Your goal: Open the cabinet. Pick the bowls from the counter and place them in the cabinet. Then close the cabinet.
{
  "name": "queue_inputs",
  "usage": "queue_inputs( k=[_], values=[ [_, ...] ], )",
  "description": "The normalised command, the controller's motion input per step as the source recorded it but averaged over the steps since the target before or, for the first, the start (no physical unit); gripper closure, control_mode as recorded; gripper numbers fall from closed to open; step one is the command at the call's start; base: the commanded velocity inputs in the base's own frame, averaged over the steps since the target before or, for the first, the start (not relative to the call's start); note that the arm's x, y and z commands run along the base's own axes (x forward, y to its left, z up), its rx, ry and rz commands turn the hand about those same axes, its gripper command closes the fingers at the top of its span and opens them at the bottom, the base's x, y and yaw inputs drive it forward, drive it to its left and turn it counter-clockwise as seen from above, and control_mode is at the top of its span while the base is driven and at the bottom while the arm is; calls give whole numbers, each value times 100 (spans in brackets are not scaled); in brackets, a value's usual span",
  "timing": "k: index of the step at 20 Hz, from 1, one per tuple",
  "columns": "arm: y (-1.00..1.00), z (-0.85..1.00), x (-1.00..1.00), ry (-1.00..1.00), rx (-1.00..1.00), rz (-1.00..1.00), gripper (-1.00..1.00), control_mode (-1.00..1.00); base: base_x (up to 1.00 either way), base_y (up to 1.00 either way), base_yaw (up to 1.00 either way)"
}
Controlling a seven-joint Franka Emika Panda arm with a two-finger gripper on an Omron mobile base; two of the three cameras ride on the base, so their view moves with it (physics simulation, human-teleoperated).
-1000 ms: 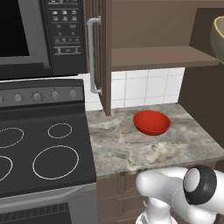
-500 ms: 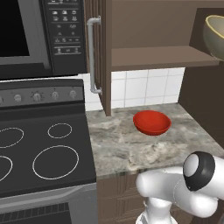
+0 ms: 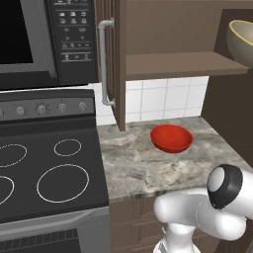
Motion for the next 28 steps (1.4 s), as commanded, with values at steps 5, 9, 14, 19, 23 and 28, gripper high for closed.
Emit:
queue_inputs(
  k=[5, 9, 14, 19, 23, 28],
  values=[
    [-12, -1, 39, 0, 0, -1, 100, -100, 0, 0, 0],
    [-3, -2, 51, 0, 0, -2, 100, -100, 0, 0, 0],
    [-6, -10, 38, 0, 0, 0, 100, -100, 0, 0, 0],
    [-7, -21, 23, 0, 0, 0, 100, -100, 0, 0, 0],
    [-16, -21, 11, -1, 0, 0, 100, -100, 0, 0, 0],
    [0, -7, 28, -5, 0, 0, 100, -100, 0, 0, 0]
  ],
)
